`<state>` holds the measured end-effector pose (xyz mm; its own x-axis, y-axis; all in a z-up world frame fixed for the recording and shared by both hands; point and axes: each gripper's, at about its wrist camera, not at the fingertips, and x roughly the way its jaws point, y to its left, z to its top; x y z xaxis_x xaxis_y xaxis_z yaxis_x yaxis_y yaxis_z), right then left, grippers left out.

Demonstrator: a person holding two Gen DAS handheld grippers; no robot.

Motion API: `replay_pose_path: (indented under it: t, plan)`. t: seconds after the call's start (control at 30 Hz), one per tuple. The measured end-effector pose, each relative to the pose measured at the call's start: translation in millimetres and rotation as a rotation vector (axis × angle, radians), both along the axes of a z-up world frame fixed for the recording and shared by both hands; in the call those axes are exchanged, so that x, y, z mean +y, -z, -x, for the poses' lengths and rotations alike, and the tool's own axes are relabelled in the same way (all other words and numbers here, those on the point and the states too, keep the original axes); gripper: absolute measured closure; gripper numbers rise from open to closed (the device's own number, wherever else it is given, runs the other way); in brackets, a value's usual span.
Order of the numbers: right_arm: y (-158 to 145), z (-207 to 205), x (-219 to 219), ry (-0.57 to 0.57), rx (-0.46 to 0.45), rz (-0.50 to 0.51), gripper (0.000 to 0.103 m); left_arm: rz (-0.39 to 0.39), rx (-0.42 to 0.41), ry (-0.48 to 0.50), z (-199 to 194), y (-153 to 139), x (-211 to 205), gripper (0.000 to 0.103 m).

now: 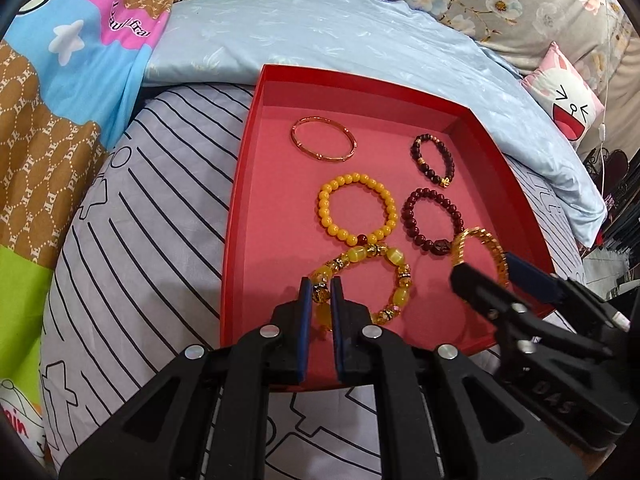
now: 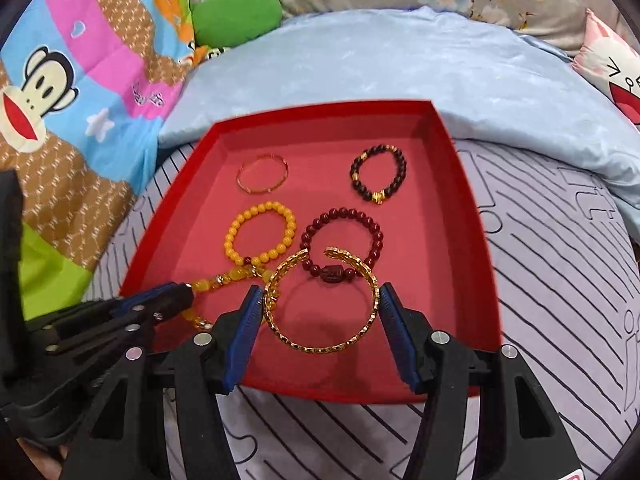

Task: Organize jewelry
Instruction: 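Lower the gold bangle into the tray with the right tool while the left tool releases the yellow bracelet, then withdraw both open tools from the tray to the remaining rings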

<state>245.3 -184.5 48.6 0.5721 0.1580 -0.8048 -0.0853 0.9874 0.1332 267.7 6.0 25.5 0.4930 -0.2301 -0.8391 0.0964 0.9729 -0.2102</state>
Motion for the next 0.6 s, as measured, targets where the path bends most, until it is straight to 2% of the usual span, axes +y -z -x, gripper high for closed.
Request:
replay_pose_path:
  t: [0.1, 0.33, 0.4, 0.53, 0.6]
  plan:
    - [5.7, -1.7, 0.9, -0.001, 0.009, 0.014, 0.046, -0.024, -0.009, 0.004, -1.4, 1.2, -1.0, 0.093]
    - [8.4, 4.9, 6.9, -0.008, -0.006, 0.049, 0.045, -0.009, -0.016, 0.003, -1.4, 2.0, 3.3, 0.093]
    - [6.9, 5.9, 6.1, -0.007, -0.006, 0.036, 0.045, -0.005, -0.016, 0.002, -1.5, 1.5, 4.1, 0.089]
    - [-2.4, 11.2, 3.3, 0.006, -0.029, 0.029, 0.042, 0.001, -0.026, 0.004, 1.3, -3.2, 2.1, 0.072]
    - [-6.7, 13.2, 2.6, 0.010, -0.039, 0.034, 0.041, 0.005, -0.027, 0.001, 3.3, -6.1, 2.3, 0.071]
